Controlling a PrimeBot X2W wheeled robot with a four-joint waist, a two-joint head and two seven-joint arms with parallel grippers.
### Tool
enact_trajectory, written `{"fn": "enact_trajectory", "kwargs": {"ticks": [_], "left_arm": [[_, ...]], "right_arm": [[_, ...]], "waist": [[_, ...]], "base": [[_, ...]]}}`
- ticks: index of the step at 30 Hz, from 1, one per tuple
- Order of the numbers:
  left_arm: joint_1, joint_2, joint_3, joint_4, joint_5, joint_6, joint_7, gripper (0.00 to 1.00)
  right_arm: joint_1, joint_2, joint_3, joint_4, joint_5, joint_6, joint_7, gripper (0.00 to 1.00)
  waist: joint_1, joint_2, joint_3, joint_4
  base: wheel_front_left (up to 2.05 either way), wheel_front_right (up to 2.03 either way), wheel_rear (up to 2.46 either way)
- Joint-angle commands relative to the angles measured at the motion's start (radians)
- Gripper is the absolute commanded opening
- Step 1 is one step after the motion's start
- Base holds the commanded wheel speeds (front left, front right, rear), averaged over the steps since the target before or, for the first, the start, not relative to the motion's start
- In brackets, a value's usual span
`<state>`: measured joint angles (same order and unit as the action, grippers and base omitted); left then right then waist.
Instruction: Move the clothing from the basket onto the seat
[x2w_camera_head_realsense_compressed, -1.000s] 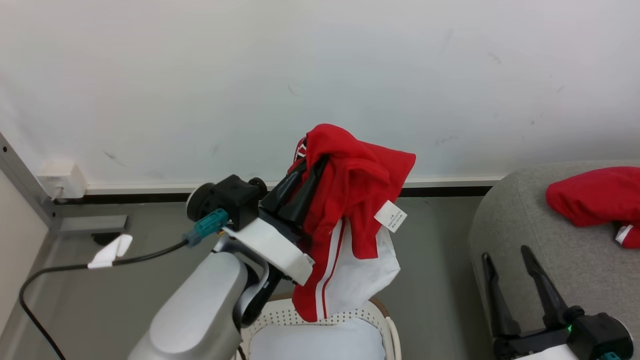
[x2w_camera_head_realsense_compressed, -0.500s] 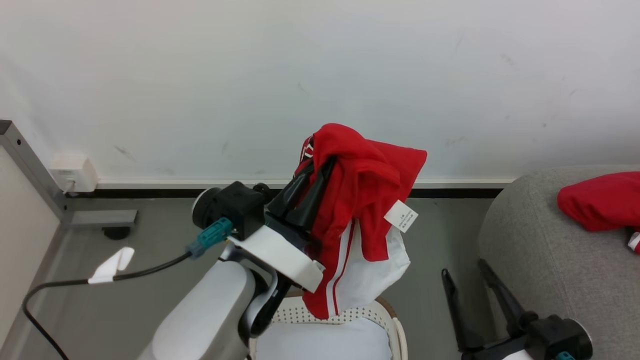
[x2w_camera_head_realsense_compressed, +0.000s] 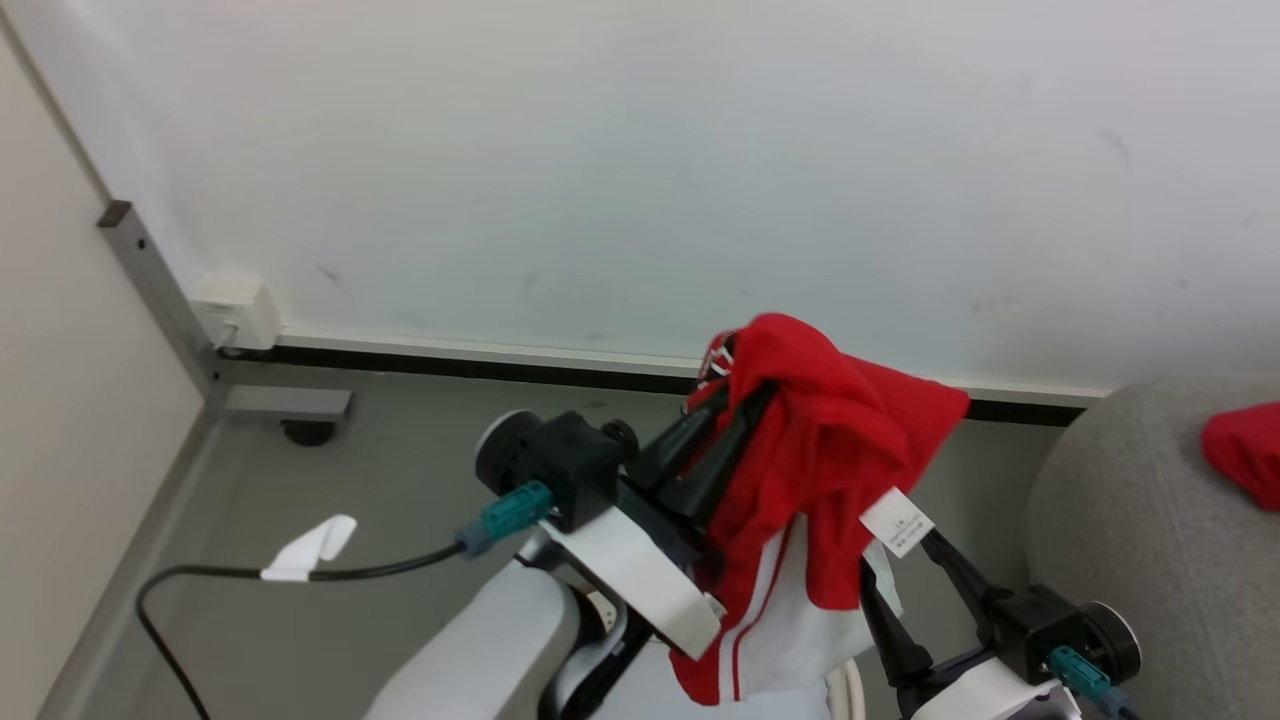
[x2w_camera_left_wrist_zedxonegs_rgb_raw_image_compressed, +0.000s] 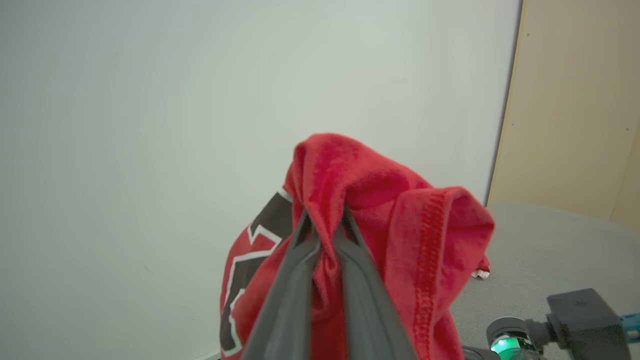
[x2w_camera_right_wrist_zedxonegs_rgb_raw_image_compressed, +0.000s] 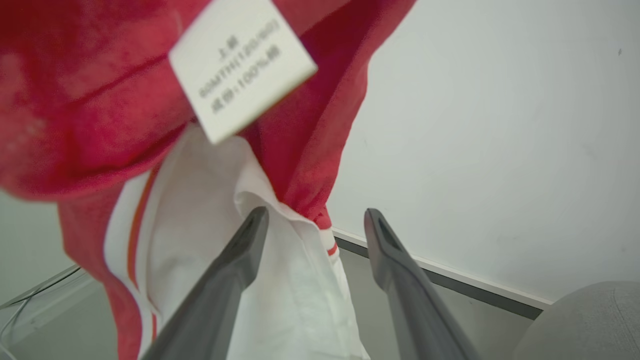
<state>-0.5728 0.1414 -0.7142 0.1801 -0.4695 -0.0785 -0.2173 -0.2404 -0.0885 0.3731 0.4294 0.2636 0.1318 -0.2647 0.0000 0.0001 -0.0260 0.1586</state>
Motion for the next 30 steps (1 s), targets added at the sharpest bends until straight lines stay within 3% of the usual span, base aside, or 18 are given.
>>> {"fn": "enact_trajectory", "kwargs": {"ticks": [1,13,21,22,24,30], "left_arm": [[0.017,-0.006,-0.011,-0.008,-0.019,-0.006,0.002,0.0],[0.036,-0.032,-0.118,-0.022,-0.026,-0.034,0.018,0.0],[0.034,-0.029,-0.131,-0.012,-0.038,-0.034,0.014,0.0],[0.032,-0.029,-0.13,-0.012,-0.04,-0.033,0.013,0.0],[0.029,-0.027,-0.128,-0.011,-0.042,-0.031,0.013,0.0],[0.023,-0.021,-0.12,-0.007,-0.044,-0.027,0.003,0.0]], "right_arm": [[-0.021,-0.007,0.005,0.018,0.003,-0.002,0.001,1.0],[-0.08,-0.075,0.085,0.062,0.085,-0.002,0.001,1.0],[-0.095,-0.102,0.107,0.08,0.117,-0.002,0.001,1.0],[-0.1,-0.106,0.11,0.083,0.125,-0.002,0.001,0.74],[-0.108,-0.109,0.116,0.085,0.137,-0.002,0.001,0.0],[-0.114,-0.119,0.115,0.082,0.161,-0.002,0.001,0.0]], "waist": [[0.0,-0.0001,-0.006,0.028],[0.0,-0.0001,-0.021,0.119],[0.0,-0.0001,-0.022,0.149],[0.0,-0.0001,-0.021,0.15],[0.0,-0.0001,-0.019,0.152],[0.0,-0.0001,-0.015,0.147]], "base": [[0.0,0.0,0.0],[0.0,0.0,0.0],[0.0,0.0,0.0],[0.0,0.0,0.0],[0.0,0.0,0.0],[0.0,0.0,0.0]]}}
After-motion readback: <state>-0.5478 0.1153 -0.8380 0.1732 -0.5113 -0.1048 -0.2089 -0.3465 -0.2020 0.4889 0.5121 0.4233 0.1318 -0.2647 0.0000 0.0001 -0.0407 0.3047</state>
